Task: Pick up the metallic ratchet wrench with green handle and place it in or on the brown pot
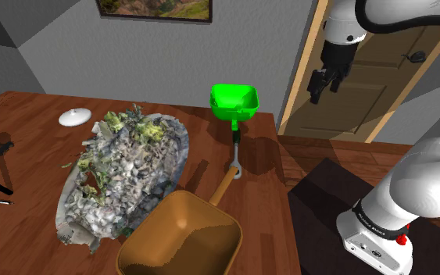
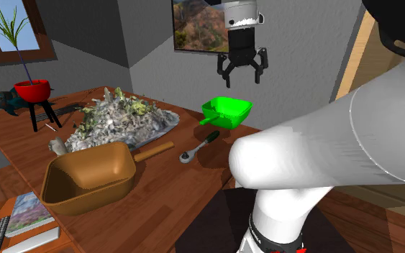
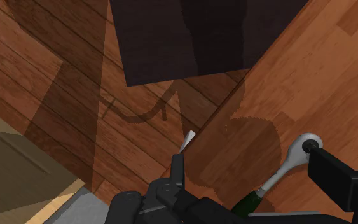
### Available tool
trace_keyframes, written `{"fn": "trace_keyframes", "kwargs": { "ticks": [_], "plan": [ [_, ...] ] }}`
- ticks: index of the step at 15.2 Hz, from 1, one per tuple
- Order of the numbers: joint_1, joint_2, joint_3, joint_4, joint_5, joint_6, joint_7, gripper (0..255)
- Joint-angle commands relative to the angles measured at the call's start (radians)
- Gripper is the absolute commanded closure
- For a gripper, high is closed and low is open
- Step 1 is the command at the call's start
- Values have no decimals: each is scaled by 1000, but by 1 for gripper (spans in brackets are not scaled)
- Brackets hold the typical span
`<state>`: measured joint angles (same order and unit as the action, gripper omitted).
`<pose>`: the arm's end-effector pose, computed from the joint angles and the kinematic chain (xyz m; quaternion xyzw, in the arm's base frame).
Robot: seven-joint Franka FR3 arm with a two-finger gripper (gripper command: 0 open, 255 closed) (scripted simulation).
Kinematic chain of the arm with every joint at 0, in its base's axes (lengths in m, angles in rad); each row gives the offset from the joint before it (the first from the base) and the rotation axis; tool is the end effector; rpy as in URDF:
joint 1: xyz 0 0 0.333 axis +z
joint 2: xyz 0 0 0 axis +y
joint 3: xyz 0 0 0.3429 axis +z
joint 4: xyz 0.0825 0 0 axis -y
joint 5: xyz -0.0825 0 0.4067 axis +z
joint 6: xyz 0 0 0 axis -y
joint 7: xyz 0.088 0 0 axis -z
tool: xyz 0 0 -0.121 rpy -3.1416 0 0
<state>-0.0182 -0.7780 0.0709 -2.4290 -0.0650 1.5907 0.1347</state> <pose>0.3107 0.0135 0.5587 0.9966 -0.0502 -0.0259 0.0597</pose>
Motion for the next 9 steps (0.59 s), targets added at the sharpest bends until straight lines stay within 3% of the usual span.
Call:
{"fn": "trace_keyframes", "kwargs": {
  "ticks": [1,9],
  "plan": [
    [0,0,0,0,0,0,0,0],
    [-23,171,77,-104,76,287,213,0]
  ]
}}
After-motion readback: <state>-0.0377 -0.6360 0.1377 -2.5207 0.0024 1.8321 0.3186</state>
